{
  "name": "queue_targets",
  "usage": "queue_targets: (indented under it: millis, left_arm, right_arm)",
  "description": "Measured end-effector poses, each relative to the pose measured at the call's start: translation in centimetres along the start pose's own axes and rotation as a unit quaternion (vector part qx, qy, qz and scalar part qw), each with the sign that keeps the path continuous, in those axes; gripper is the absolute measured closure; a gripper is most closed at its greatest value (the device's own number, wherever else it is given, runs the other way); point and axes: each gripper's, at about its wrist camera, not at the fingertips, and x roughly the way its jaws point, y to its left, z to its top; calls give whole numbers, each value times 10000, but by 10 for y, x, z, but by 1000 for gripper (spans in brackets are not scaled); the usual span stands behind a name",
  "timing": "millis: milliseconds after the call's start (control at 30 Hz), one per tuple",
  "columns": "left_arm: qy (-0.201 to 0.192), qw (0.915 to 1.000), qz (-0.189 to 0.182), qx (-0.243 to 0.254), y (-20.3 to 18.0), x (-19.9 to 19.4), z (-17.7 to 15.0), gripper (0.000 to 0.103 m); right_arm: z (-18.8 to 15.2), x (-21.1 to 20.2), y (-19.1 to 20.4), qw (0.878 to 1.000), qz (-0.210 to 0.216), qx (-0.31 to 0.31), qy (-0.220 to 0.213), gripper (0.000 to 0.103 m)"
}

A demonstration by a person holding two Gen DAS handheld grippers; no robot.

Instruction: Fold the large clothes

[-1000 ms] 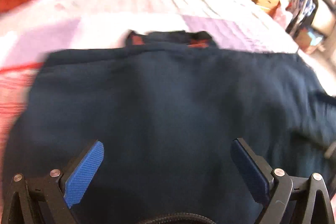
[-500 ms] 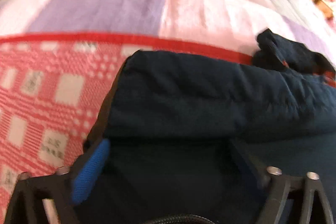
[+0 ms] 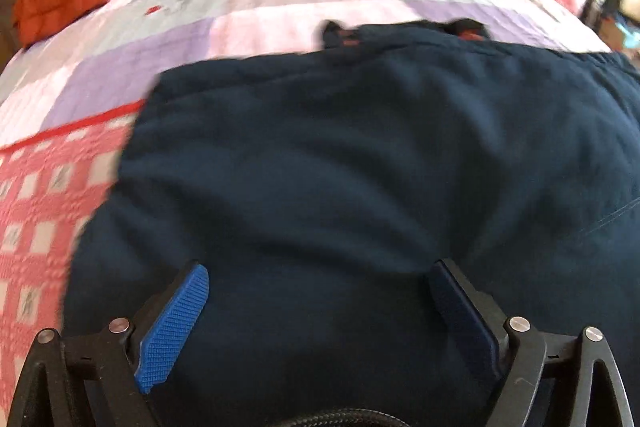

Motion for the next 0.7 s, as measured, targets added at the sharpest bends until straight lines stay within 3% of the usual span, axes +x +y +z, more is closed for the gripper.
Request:
queue_targets:
  millis: [67, 100, 167, 233, 333, 400, 467, 500, 567, 633, 700]
  left_arm:
    - [99, 9991, 295, -278, 30, -2, -11, 0]
    - [134, 9982, 230, -535, 48, -4, -18, 0]
    - [151, 9957, 250, -881, 64, -13, -28, 0]
    - [105, 9954, 372, -874, 59, -22, -38, 1]
    - [34, 9987, 268, -423, 27, -39, -61, 1]
    - [133, 9991, 396, -44, 12, -47, -83, 1]
    - [381, 9982, 465, 3, 14, -51, -104, 0]
    - [484, 9976, 464, -142, 24, -55, -113, 0]
    - [663, 9951, 640, -360, 41, -62, -123, 0]
    - [793, 9924, 844, -428, 51, -76, -130, 2]
    - [779, 9931, 697, -537, 51, -105, -131, 2]
  right_arm:
    - [-22, -7, -58, 9956, -450, 814, 93, 4]
    - [-32, -10, -80, 9911, -415, 1250, 174, 3]
    - [-44, -26, -101, 9814, -805, 1720, 288, 3]
    - [-48, -43, -82, 9869, -733, 1434, 75, 4]
    - [-67, -61, -23, 9996, -62, 289, -44, 4]
    - [-93, -63, -10, 9997, -175, -108, 87, 4]
    - [-123, -68, -46, 9961, -255, 761, 360, 4]
    - [-141, -72, -71, 9885, -432, 1309, 615, 4]
    - [-166, -94, -99, 9765, -917, 1766, 826, 4]
    - [-177, -126, -102, 9784, -983, 1636, 793, 4]
    - [-177, -159, -89, 9842, -819, 1405, 702, 4]
